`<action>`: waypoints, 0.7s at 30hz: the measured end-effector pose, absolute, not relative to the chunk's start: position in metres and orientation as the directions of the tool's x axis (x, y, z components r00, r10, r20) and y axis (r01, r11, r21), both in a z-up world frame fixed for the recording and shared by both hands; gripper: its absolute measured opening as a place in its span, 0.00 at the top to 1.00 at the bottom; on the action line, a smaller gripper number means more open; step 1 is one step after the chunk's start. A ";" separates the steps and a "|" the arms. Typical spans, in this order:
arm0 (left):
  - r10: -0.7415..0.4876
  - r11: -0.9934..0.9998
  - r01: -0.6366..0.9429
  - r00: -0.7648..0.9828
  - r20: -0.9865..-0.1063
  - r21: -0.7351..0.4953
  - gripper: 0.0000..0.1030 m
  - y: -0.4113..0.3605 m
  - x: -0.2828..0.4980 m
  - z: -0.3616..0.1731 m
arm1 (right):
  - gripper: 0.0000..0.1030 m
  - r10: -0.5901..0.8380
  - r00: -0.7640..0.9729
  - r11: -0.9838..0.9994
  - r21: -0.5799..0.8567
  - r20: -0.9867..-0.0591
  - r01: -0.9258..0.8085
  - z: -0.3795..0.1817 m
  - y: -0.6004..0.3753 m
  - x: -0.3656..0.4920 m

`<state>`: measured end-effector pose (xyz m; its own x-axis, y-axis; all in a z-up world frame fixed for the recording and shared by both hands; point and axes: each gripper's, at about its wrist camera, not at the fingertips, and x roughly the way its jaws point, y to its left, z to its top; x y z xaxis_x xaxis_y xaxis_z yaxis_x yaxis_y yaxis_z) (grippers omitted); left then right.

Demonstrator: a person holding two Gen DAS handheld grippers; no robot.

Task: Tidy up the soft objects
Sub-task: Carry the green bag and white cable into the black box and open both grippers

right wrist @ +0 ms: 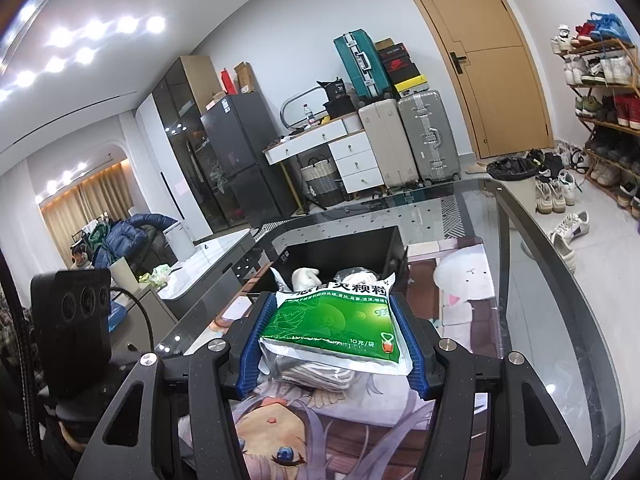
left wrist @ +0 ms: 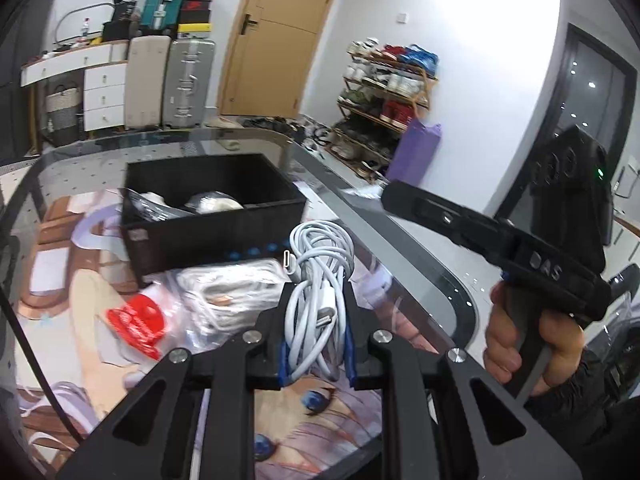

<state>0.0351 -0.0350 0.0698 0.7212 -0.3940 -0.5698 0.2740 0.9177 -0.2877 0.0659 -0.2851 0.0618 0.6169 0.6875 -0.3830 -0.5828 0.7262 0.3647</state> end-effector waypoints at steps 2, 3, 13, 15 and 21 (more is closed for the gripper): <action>-0.373 0.925 0.250 0.737 -0.563 -0.285 0.83 -0.026 0.037 0.074 | 0.44 0.687 0.613 0.727 0.360 -0.391 -0.585 0.064 -0.281 0.066; -0.367 0.927 0.242 0.742 -0.561 -0.286 0.83 -0.022 0.037 0.074 | 0.44 0.685 0.612 0.728 0.356 -0.394 -0.585 0.064 -0.279 0.065; -0.275 0.956 0.160 0.781 -0.561 -0.247 0.83 0.003 0.056 0.083 | 0.44 0.672 0.602 0.738 0.325 -0.432 -0.591 0.070 -0.254 0.076; -0.255 0.962 0.144 0.786 -0.563 -0.233 0.83 0.008 0.062 0.084 | 0.44 0.670 0.600 0.739 0.318 -0.438 -0.593 0.071 -0.249 0.080; -0.232 0.966 0.121 0.799 -0.555 -0.229 0.83 0.019 0.077 0.086 | 0.44 0.650 0.604 0.753 0.284 -0.461 -0.594 0.072 -0.234 0.095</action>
<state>0.0771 0.0194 0.0864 0.7988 -0.2317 -0.5552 0.1208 0.9658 -0.2294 0.0953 -0.2343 0.0717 0.6041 0.6503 -0.4606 -0.5939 0.7528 0.2839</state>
